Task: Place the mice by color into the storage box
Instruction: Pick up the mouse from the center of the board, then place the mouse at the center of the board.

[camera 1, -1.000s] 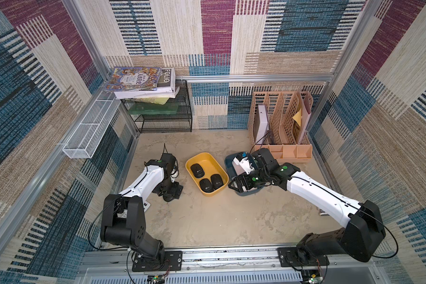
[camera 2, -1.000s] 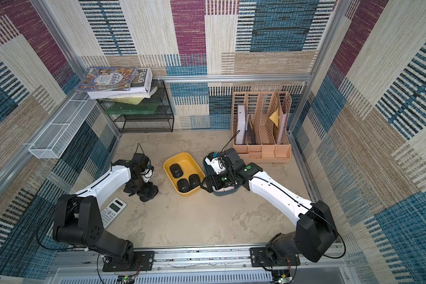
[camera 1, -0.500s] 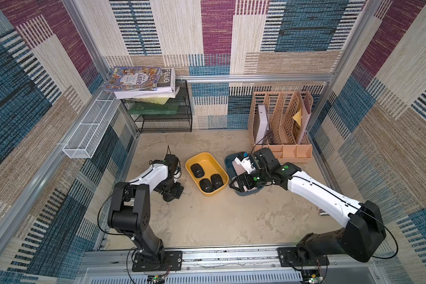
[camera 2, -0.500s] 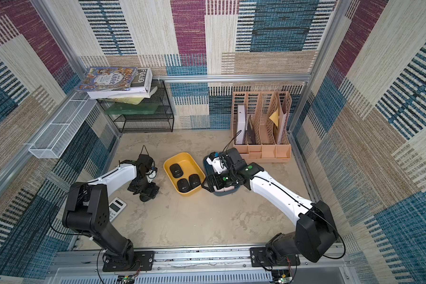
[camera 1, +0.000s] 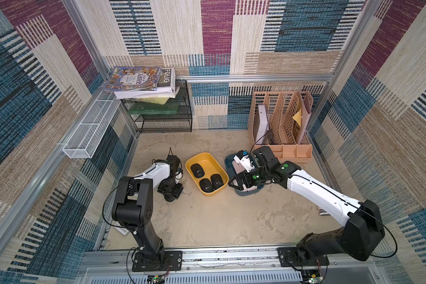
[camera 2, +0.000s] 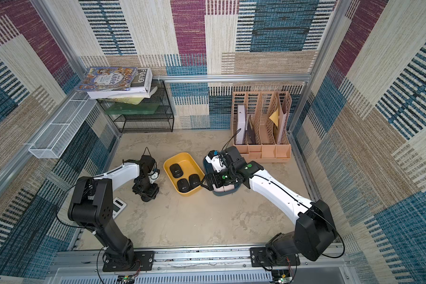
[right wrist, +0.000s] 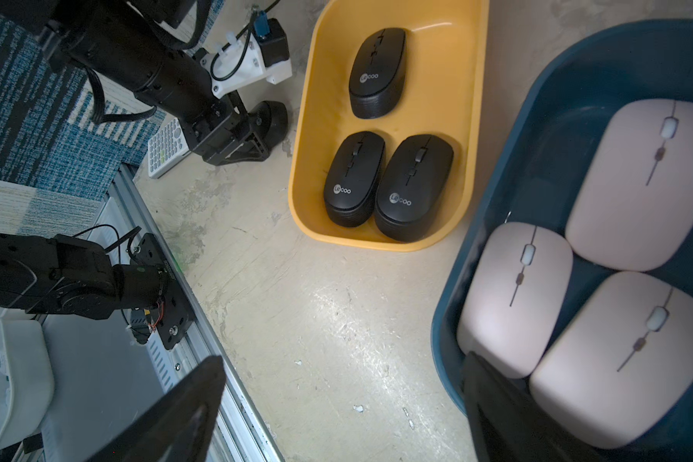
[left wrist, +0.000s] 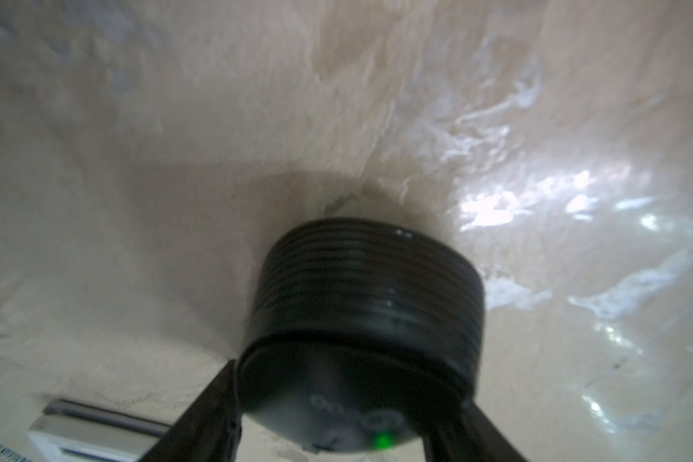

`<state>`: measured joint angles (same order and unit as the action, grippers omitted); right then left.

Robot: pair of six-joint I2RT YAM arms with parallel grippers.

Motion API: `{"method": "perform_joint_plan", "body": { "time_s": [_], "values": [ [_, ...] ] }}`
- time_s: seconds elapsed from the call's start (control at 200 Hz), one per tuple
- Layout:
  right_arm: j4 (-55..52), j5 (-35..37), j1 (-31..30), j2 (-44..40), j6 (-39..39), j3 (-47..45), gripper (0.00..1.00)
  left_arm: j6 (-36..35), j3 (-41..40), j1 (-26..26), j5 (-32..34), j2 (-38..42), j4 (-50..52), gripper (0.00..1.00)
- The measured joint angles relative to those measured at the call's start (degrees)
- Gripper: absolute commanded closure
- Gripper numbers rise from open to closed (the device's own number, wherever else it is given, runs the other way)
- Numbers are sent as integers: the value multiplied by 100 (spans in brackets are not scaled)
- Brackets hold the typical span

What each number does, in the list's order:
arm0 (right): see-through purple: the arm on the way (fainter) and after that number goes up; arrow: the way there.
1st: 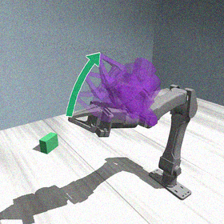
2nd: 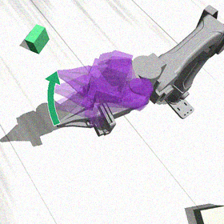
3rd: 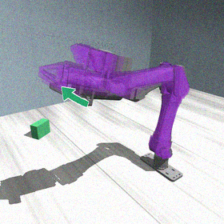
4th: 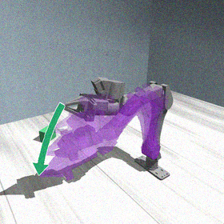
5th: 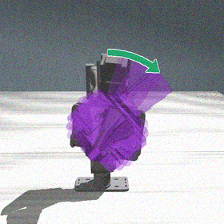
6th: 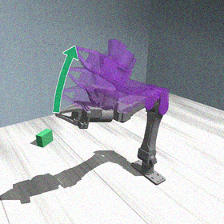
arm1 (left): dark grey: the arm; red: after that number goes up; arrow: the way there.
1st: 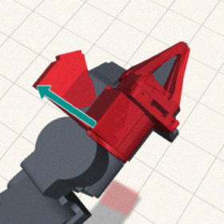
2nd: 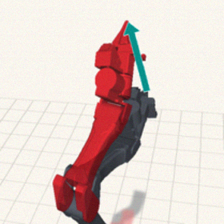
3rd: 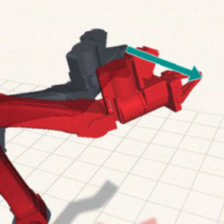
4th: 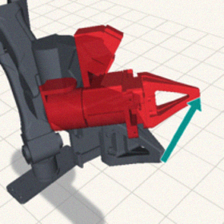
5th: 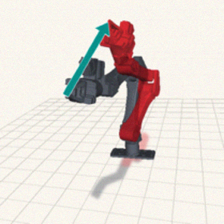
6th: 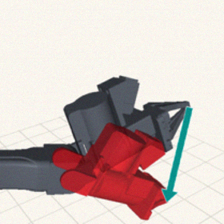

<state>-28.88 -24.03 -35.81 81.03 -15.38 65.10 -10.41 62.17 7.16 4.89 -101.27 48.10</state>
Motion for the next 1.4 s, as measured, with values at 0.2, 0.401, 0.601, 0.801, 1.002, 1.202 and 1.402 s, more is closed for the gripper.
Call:
{"method": "perform_joint_plan", "body": {
  "time_s": [0.2,0.401,0.601,0.801,1.002,1.202,1.402],
  "values": [
    [0,-4,11,-24,2,-24,4,258,-39,214,-111,179,-28,43],
    [-2,-17,155,-317,17,-315,4,483,-131,291,-142,960,83,44],
    [-20,-33,498,-699,26,-645,4,597,59,555,-140,1908,409,45],
    [-85,-105,979,-1102,61,-892,4,769,391,1362,22,2553,833,46],
    [-286,-236,1803,-1668,195,-1117,4,1231,732,3495,44,2629,981,46],
    [-555,-190,2186,-2225,380,-1432,4,1488,1012,5499,101,1565,1021,45],
    [-791,-103,2258,-2291,472,-1499,4,1390,1176,6288,289,345,1060,44]
  ]
}}
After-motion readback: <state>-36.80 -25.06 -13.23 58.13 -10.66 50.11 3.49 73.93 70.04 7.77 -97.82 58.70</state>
